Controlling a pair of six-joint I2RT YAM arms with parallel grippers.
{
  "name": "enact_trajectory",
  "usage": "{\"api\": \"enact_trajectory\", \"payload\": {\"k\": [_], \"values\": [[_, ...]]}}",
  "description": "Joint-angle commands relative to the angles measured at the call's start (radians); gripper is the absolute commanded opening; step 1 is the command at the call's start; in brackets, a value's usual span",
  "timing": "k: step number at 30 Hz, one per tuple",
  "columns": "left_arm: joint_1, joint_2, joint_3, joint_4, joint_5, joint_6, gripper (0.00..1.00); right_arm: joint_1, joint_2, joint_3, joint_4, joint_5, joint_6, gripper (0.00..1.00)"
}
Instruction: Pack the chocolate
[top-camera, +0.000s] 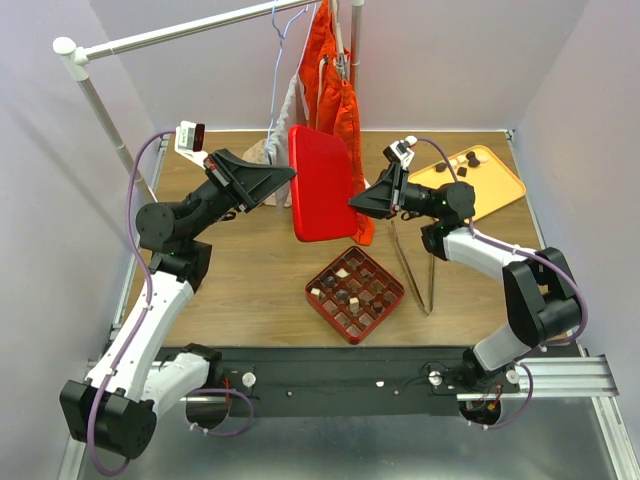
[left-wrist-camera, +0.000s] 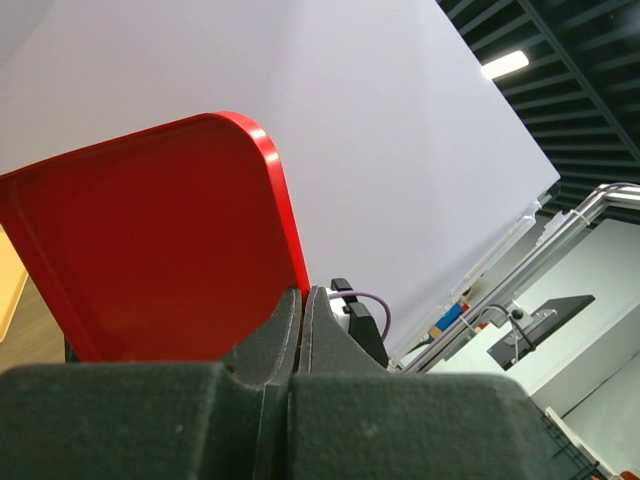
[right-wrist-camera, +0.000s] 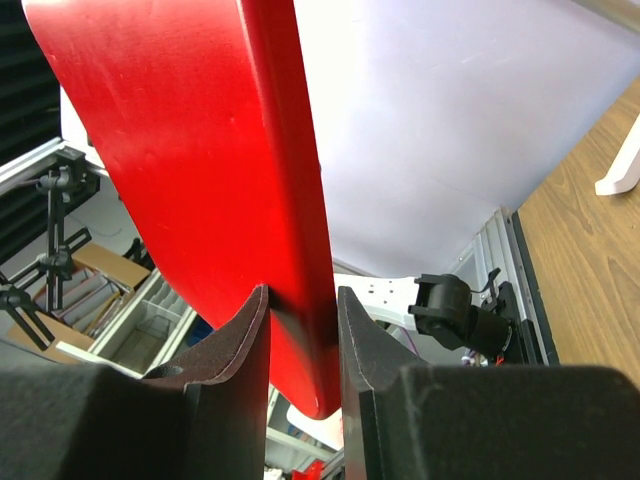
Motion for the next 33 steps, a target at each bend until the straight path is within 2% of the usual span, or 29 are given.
{"api": "enact_trajectory", "payload": {"k": [1,4,7,8,9,10,22,26,27,29,32,33], "values": [[-0.007,0.068,-0.038,-0.147,0.102,0.113,0.00,0.036,-0.046,0.033,0.558,0.026,0.026,0.01],[-0.007,0.069,-0.036,-0.145,0.109,0.118,0.14,0.036,-0.047,0.027,0.558,0.042,0.014,0.01],[-0.007,0.079,-0.027,-0.147,0.119,0.125,0.49,0.036,-0.050,0.024,0.559,0.068,0.005,0.01],[-0.007,0.082,-0.024,-0.147,0.125,0.127,0.73,0.036,-0.053,0.024,0.558,0.075,0.004,0.01],[-0.007,0.085,-0.022,-0.148,0.131,0.130,0.83,0.036,-0.053,0.025,0.558,0.086,0.004,0.01],[-0.007,0.086,-0.022,-0.153,0.132,0.134,0.86,0.036,-0.055,0.028,0.558,0.104,0.006,0.01],[-0.003,0.085,-0.019,-0.187,0.131,0.173,0.86,0.032,-0.061,0.027,0.556,0.094,-0.003,0.01],[0.015,0.085,0.050,-0.340,0.110,0.284,0.86,0.007,-0.058,-0.010,0.550,0.065,-0.011,0.01],[0.019,0.086,0.089,-0.430,0.103,0.314,0.86,0.004,-0.061,-0.013,0.527,0.054,-0.020,0.01],[0.029,0.089,0.122,-0.504,0.091,0.387,0.86,-0.002,-0.085,-0.021,0.477,0.037,-0.074,0.01],[0.037,0.094,0.183,-0.634,0.071,0.484,0.86,-0.003,-0.163,-0.029,0.287,0.031,-0.228,0.01],[0.040,0.097,0.215,-0.709,0.059,0.516,0.86,-0.005,-0.190,-0.027,0.156,0.031,-0.274,0.01]]}}
